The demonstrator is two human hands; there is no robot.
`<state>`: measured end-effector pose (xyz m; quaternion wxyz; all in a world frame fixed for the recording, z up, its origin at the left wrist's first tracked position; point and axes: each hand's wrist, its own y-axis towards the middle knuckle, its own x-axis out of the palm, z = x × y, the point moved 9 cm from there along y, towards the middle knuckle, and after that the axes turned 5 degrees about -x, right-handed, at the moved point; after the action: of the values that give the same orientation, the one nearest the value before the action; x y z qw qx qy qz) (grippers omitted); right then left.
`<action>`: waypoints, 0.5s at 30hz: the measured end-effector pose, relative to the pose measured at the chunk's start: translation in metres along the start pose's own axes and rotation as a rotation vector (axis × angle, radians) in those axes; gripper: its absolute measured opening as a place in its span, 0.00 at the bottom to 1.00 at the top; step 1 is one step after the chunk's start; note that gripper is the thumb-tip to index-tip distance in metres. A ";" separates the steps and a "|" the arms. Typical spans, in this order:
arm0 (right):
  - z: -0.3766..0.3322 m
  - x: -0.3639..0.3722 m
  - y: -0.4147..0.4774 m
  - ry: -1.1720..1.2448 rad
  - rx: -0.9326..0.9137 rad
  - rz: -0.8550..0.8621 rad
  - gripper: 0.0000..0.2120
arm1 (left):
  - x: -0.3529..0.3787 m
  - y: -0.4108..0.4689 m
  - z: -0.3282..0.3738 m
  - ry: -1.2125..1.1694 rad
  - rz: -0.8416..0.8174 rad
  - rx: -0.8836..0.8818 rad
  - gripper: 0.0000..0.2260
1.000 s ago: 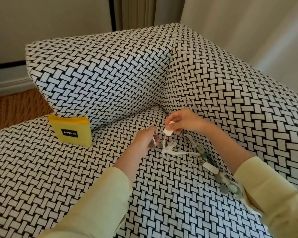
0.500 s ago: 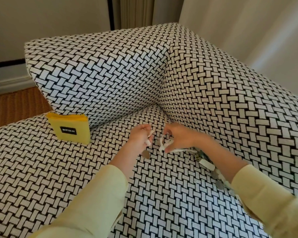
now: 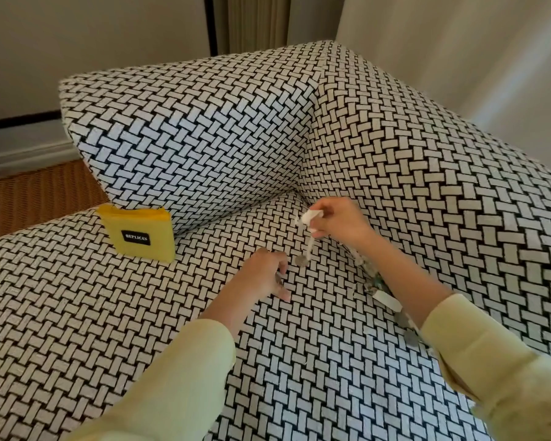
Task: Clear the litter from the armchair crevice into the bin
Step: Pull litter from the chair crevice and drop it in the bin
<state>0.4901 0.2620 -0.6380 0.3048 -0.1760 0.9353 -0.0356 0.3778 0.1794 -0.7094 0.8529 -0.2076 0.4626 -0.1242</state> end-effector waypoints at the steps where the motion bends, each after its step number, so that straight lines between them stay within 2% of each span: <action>1: 0.000 0.002 0.002 0.091 0.022 0.021 0.11 | -0.002 0.000 0.000 0.012 0.031 0.017 0.15; 4: 0.009 0.012 0.005 0.158 0.036 0.054 0.10 | -0.004 -0.002 0.001 0.033 0.067 0.049 0.15; 7: 0.024 0.023 0.002 -0.128 0.050 0.061 0.12 | -0.005 -0.002 -0.003 0.011 0.094 0.056 0.17; 9: 0.031 0.032 0.002 -0.292 0.046 0.002 0.11 | -0.008 -0.002 -0.007 -0.050 0.128 0.057 0.17; 12: 0.031 0.043 -0.004 -0.371 0.073 -0.068 0.13 | -0.013 -0.002 -0.016 -0.197 0.178 0.009 0.14; 15: 0.019 0.053 -0.006 -0.545 0.013 -0.043 0.15 | -0.014 -0.004 -0.014 -0.150 0.222 0.030 0.09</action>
<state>0.4635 0.2385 -0.6821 0.5455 -0.1967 0.8147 0.0006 0.3585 0.1779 -0.7043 0.8966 -0.1512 0.4157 -0.0201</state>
